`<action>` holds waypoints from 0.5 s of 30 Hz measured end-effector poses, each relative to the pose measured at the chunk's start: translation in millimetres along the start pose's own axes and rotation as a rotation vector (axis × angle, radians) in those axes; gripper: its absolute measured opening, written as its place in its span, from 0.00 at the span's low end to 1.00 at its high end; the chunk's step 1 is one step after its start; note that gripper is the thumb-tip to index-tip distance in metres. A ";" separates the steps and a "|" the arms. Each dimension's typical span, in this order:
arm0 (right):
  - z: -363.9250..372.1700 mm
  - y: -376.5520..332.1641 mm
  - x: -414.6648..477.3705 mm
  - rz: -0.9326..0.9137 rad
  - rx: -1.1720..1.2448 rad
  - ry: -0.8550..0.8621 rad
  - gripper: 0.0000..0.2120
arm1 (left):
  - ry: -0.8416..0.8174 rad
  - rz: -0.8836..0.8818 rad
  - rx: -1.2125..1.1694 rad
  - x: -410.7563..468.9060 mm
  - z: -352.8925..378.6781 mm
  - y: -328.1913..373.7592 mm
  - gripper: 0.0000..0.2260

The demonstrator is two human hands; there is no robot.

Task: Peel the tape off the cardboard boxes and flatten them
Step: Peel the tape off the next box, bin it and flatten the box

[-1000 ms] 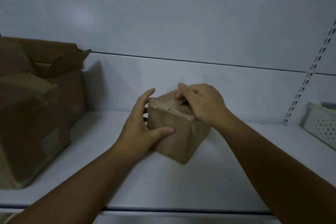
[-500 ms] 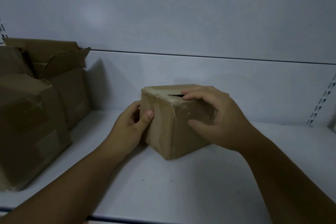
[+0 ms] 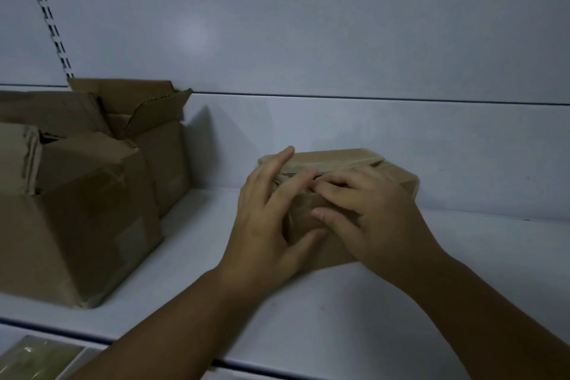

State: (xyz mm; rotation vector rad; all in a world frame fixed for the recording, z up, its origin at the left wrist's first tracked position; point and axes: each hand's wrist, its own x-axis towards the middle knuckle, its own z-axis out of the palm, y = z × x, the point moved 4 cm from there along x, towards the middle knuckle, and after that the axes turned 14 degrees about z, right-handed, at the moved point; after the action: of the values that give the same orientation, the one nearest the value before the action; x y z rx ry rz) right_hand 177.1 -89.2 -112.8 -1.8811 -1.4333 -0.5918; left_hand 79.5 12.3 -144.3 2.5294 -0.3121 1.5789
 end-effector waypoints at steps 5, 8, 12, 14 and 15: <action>2.2 0.3 0.7 0.052 0.051 0.011 0.13 | 0.158 0.099 0.151 2.4 -12.9 1.7 0.11; 3.9 -0.7 0.7 0.081 0.049 -0.003 0.15 | 0.214 0.152 0.214 1.2 -19.4 -0.5 0.07; 4.4 0.9 2.0 0.138 0.104 -0.032 0.14 | 0.255 0.117 0.067 5.4 -25.1 -2.4 0.05; 4.5 1.9 2.8 0.158 0.114 -0.031 0.12 | 0.252 0.029 -0.070 12.1 -29.4 -6.2 0.06; 4.6 2.5 2.6 0.163 0.120 -0.026 0.10 | 0.247 -0.025 -0.113 15.3 -32.1 -9.5 0.07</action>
State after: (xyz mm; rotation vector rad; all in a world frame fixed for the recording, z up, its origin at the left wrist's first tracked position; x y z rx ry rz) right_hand 180.0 -84.5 -114.6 -1.8938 -1.2878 -0.3955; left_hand 60.5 27.4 -116.7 2.2164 -0.3276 1.7853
